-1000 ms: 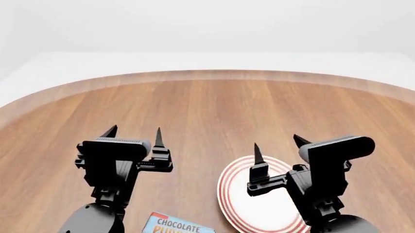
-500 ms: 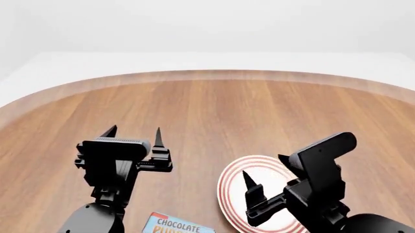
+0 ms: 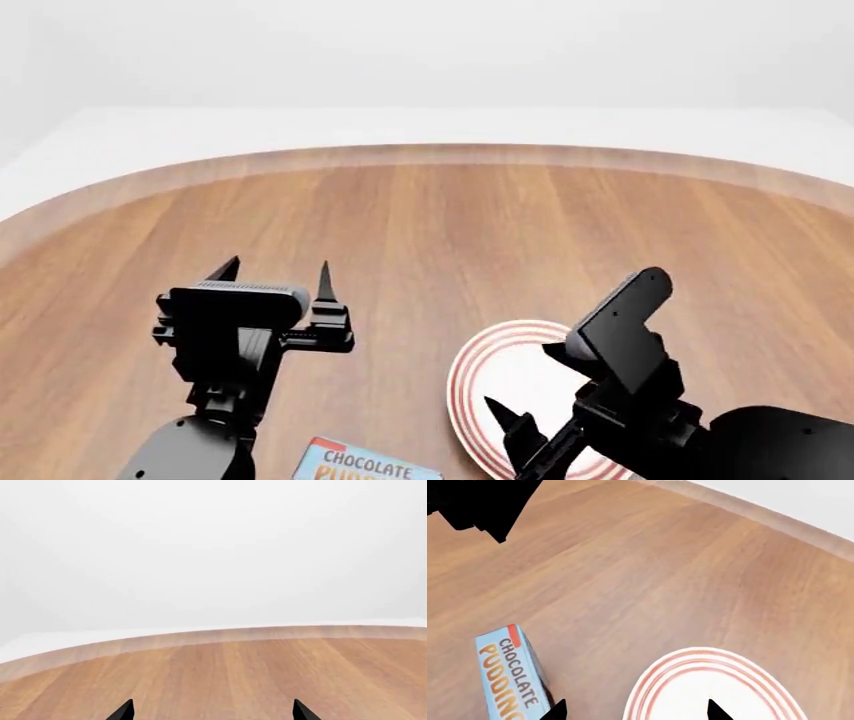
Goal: Put the chocolate pudding to the right of the plate.
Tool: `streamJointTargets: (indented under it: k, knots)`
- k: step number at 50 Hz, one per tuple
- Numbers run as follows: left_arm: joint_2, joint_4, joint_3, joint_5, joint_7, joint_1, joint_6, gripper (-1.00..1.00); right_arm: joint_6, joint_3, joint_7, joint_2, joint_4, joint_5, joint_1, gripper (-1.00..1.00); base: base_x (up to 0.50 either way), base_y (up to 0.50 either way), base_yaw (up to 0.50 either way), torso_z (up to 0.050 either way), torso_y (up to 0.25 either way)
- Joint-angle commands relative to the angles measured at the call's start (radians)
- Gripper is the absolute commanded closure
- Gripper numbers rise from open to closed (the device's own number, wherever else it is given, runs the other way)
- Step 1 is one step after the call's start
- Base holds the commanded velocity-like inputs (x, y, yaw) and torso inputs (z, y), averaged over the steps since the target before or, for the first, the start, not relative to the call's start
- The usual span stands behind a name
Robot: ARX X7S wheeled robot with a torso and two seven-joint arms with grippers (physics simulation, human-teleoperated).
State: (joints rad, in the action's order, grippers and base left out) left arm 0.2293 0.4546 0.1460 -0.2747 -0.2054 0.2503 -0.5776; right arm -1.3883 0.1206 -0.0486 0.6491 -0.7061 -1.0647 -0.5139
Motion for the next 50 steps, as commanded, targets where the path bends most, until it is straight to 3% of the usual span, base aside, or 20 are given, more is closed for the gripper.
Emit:
streamJointTargets:
  k: [1, 33, 50]
  knots:
    - [0.004, -0.001, 0.004, -0.004, -0.006, 0.003, 0.0, -1.0, 0.027, 0.127, 0.082, 0.037, 0.054, 0.053, -0.058, -1.0, 0.0, 0.0, 0.0, 0.0, 0.0]
    - [0.009, -0.024, 0.022, -0.008, -0.02, 0.01, 0.012, -1.0, 0.006, 0.309, 0.164, -0.048, 0.087, 0.007, -0.148, -1.0, 0.0, 0.0, 0.0, 0.0, 0.0]
    - [0.013, -0.028, 0.028, -0.014, -0.026, 0.012, 0.017, -1.0, 0.068, 0.438, 0.223, -0.069, 0.168, 0.091, -0.157, -1.0, 0.0, 0.0, 0.0, 0.0, 0.0]
